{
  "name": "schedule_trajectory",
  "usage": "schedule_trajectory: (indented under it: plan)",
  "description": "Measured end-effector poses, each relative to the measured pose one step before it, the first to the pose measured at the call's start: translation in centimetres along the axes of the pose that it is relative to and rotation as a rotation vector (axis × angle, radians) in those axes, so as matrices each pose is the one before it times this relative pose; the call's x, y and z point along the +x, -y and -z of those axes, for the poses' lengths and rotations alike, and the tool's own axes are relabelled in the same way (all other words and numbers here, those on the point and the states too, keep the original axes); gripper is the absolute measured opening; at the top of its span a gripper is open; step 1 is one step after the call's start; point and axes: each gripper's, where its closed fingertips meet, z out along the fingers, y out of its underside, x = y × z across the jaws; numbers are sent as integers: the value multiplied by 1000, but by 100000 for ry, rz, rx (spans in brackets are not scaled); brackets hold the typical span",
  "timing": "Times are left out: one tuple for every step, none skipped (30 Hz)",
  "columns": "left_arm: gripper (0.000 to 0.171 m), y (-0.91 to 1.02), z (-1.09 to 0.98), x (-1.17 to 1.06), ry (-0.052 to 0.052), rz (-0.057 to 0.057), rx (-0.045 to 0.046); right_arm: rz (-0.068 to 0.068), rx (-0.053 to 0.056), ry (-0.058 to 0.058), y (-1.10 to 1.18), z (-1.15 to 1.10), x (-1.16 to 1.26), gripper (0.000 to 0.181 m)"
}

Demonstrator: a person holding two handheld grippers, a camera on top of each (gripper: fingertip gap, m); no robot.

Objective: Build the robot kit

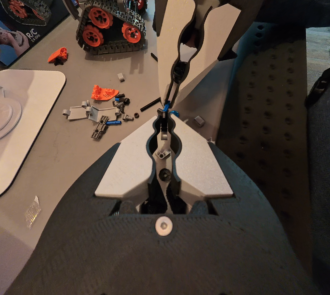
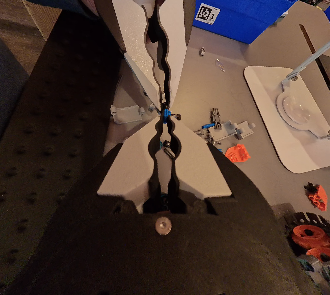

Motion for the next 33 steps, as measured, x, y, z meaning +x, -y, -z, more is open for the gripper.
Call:
schedule_trajectory:
  plan:
    - [4,16,-6,60,-308,-202,93,674,-524,-159,-78,-50,2,1]
    - [4,-38,-34,38,-34,-448,-203,635,-396,133,-62,-24,-36,2]
    - [4,-43,-31,59,-49,-741,-163,165,-330,422,-39,-22,-44,1]
    - [4,-37,-39,53,-79,-607,-138,437,-330,376,-42,-23,-50,1]
    - [4,-30,-23,69,-229,-659,-207,919,-353,332,-34,-11,-68,1]
    - [4,-36,-10,88,-267,-756,-347,696,-412,541,-30,2,-88,1]
    - [4,-56,-38,116,-295,-1065,-711,433,-190,776,-7,17,-105,1]
    - [4,-40,-18,74,133,-1528,-908,182,-152,890,-2,14,-97,1]
    - [4,10,1,-9,912,-1949,-797,246,-37,514,-17,6,-26,1]
    - [4,2,-20,26,824,-2171,-946,-316,12,951,-24,20,-44,1]
    - [4,-44,-44,53,637,-2439,-1135,-388,95,1308,-16,25,-68,1]
    - [4,-25,-51,80,425,-2474,-1106,61,-130,1192,-50,13,-107,1]
    - [4,-15,-39,151,28,-2461,-1053,-364,-248,1649,-56,7,-149,1]
    - [4,-34,-27,104,53,-2291,-1091,-671,313,1811,2,32,-150,1]
    - [4,8,-2,71,164,-2044,-950,-654,113,1583,-35,4,-93,1]
    - [4,-11,-27,97,-84,-1984,-1139,-276,-284,1419,-47,-1,-108,1]
    - [4,-23,-17,5,791,-3178,-1238,15,-381,1086,-34,13,-66,1]
    - [5,-45,-43,33,884,-3497,-1537,-480,-467,1325,-56,-5,-46,1]
    - [5,13,-25,-6,877,-2635,-1316,-227,-543,1020,-62,-11,-15,1]
    - [5,11,-22,8,934,-3093,-1136,-787,-724,1323,-61,-7,-42,1]
    - [5,-49,-54,-16,1419,-3594,-1544,-793,-562,1037,-34,12,-1,1]
    - [4,-30,-42,-71,1407,-2761,-1453,-772,-559,637,-58,-6,73,1]
    - [4,-2,-33,-42,1034,-2395,-1058,-1475,-696,1226,-75,-50,22,1]
    - [4,-48,-71,34,739,-2969,-1264,-1130,-410,1636,-68,-35,-36,1]
    - [4,-46,-44,-30,1190,-2748,-1082,-816,-43,1272,-45,-21,13,1]
    - [4,0,-18,-19,951,-2006,-587,-1590,226,1541,-28,-30,9,1]
    - [4,12,-16,51,373,-1414,-149,-1304,259,1622,-54,-29,-44,1]
    - [4,2,-21,31,745,-1936,-140,-1057,150,1327,-34,-39,-50,1]
    - [4,-5,-30,15,1192,-2655,-570,-636,-81,797,-51,-37,-34,1]
    - [4,-3,-44,104,625,-2759,-807,-443,-331,933,-85,-49,-66,1]
    - [4,23,-53,131,357,-2360,-730,-607,-271,1165,-63,-36,-80,1]
    - [4,-25,-57,77,618,-2203,-983,-276,-139,723,-55,-19,-28,1]
    - [4,-34,-64,87,216,-1824,-854,-371,-294,658,-64,-35,-11,1]
